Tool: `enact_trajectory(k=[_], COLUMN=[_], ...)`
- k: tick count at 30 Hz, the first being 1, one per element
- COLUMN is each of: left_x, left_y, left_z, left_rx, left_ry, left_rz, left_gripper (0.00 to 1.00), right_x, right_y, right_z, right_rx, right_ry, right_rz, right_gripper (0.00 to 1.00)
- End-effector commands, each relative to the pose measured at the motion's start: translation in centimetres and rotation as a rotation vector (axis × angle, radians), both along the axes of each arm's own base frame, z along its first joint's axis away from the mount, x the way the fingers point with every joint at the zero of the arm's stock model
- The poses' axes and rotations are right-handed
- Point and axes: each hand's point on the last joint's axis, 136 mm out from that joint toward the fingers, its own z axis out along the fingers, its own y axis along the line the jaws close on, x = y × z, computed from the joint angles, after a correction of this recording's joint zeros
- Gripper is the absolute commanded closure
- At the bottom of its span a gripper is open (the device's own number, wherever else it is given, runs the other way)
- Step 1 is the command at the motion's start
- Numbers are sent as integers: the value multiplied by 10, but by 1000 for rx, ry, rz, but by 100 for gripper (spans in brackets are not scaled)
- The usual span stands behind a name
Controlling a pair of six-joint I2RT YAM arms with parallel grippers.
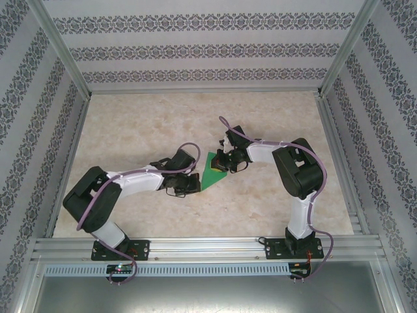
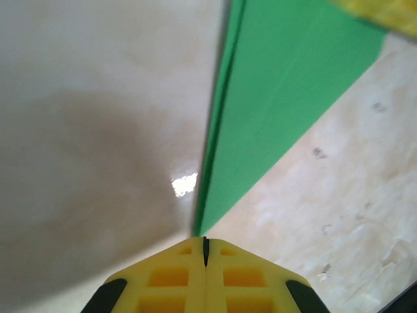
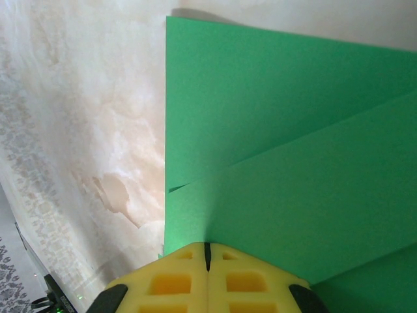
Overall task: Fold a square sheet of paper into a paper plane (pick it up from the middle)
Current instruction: Fourth fold the wing at the center of the table.
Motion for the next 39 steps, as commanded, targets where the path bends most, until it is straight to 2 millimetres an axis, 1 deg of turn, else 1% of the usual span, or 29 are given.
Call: enact_trajectory(k=[1, 2, 4, 7, 9, 11, 14, 16, 18, 21, 22, 23, 25, 29, 32, 35, 39], left_x=[29, 34, 42, 48, 51, 54, 56, 55, 51, 43, 40, 37, 34, 32, 34, 36, 41], left_y=[-6, -9, -14, -23, -29, -32, -27, -24, -21, -18, -17, -16, -15, -15, -17, -20, -23], left_z=[32, 35, 33, 20, 10, 5, -4, -10, -17, -28, -32, -35, -38, -38, -36, -31, -22], left_rx=[-34, -48, -55, -47, -48, -43, -4, 18, 35, 55, 62, 65, 68, 65, 57, 39, 16], left_ry=[-159, -179, -192, -161, -140, -132, -130, -119, -98, -50, -35, -22, -8, -4, -6, -13, -35], left_rz=[62, 69, 76, 66, 57, 53, 67, 64, 64, 56, 55, 52, 49, 49, 49, 54, 68], left_gripper=[100, 100, 100, 100, 100, 100, 100, 100, 100, 100, 100, 100, 100, 100, 100, 100, 100], right_x=[-27, -26, -24, -22, -18, -14, -9, -6, -2, 9, 11, 14, 15, 17, 17, 19, 22], right_y=[-39, -37, -34, -29, -23, -19, -13, -11, -8, -4, -5, -8, -16, -44, -59, -61, -52], right_z=[-61, -60, -57, -52, -44, -36, -22, -14, -2, 23, 30, 38, 44, 44, 42, 39, 30], right_rx=[-224, -217, -204, -175, -144, -119, -89, -75, -50, -4, 3, 0, -25, -84, -112, -120, -101], right_ry=[127, 124, 117, 108, 91, 72, 52, 39, 20, -30, -48, -70, -103, -120, -115, -104, -61], right_rz=[-48, -48, -47, -47, -47, -46, -37, -32, -32, -38, -44, -55, -77, -179, -250, -266, -249], right_gripper=[100, 100, 100, 100, 100, 100, 100, 100, 98, 94, 92, 88, 85, 73, 63, 60, 60])
